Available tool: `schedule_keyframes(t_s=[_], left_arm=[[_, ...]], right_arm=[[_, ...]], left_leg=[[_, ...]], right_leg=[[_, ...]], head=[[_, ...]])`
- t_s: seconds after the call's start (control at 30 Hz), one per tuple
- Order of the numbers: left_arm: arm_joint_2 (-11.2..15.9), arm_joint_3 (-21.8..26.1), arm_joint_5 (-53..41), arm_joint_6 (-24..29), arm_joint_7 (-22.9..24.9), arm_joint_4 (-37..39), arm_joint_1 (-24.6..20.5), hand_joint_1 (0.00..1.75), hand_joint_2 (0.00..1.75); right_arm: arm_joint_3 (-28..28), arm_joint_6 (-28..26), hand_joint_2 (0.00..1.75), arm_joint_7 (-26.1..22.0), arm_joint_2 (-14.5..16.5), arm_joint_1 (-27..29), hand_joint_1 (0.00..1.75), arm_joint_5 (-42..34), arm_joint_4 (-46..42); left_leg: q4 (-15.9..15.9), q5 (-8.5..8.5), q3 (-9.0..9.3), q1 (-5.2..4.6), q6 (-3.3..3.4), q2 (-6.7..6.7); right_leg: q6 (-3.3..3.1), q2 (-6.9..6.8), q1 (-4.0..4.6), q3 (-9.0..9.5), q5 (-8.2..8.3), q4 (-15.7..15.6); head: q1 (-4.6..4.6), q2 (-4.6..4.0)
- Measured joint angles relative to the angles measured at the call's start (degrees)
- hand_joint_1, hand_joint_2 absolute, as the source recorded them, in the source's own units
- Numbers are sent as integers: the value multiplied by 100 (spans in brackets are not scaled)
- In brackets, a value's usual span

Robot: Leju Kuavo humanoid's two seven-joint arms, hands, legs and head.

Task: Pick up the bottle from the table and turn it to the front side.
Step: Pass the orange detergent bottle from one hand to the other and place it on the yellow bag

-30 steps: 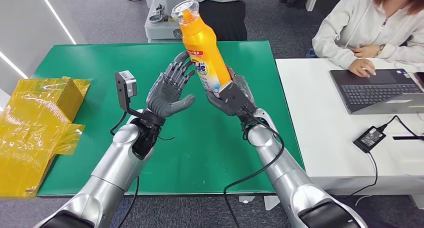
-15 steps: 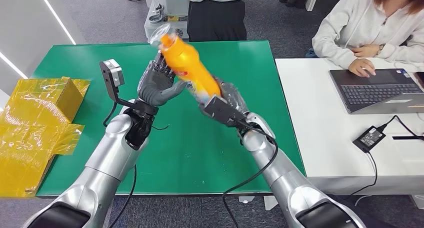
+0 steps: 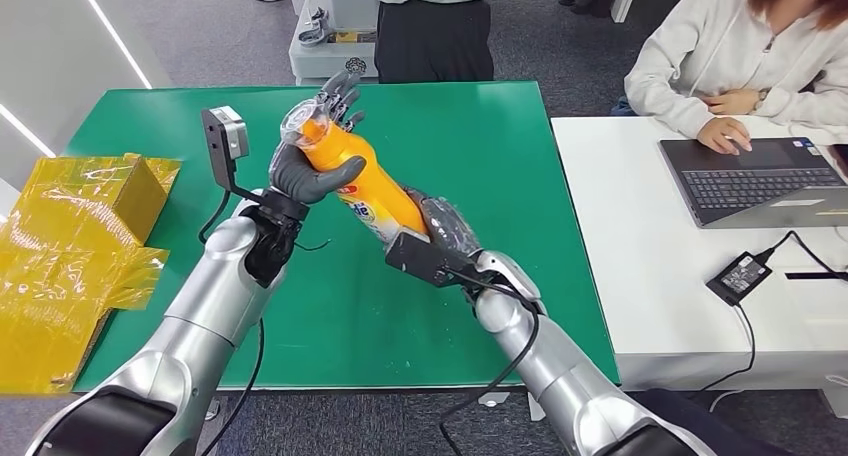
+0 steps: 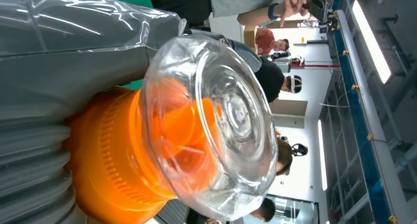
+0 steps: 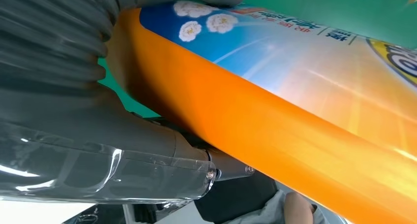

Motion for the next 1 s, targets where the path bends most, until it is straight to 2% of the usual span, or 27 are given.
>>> schedule_keyframes(t_s=[0.37,0.5,0.7,1.0], left_arm=[[-9,-1,-50,-198,-64,169,52,0,175],[-10,-2,-59,-218,-67,194,55,175,175],[-11,-14,71,-621,118,200,83,175,175],[-13,-30,203,-692,166,181,186,175,175]], right_arm=[[34,-30,175,25,-156,188,175,-21,-175],[46,-41,175,26,-175,200,175,-24,-190],[-55,-406,175,54,-234,295,175,-159,-325],[-341,-445,175,-11,-359,619,175,-154,-764]], left_leg=[[-2,0,0,1,0,0],[-1,0,0,1,0,0],[-1,0,-1,0,0,-1],[-1,-1,-1,0,0,-1]], right_leg=[[0,0,1,-1,0,1],[0,0,1,-1,0,1],[0,-2,0,0,0,0],[0,-2,1,-1,0,-1]], head=[[0,0],[0,0],[0,0],[0,0]])
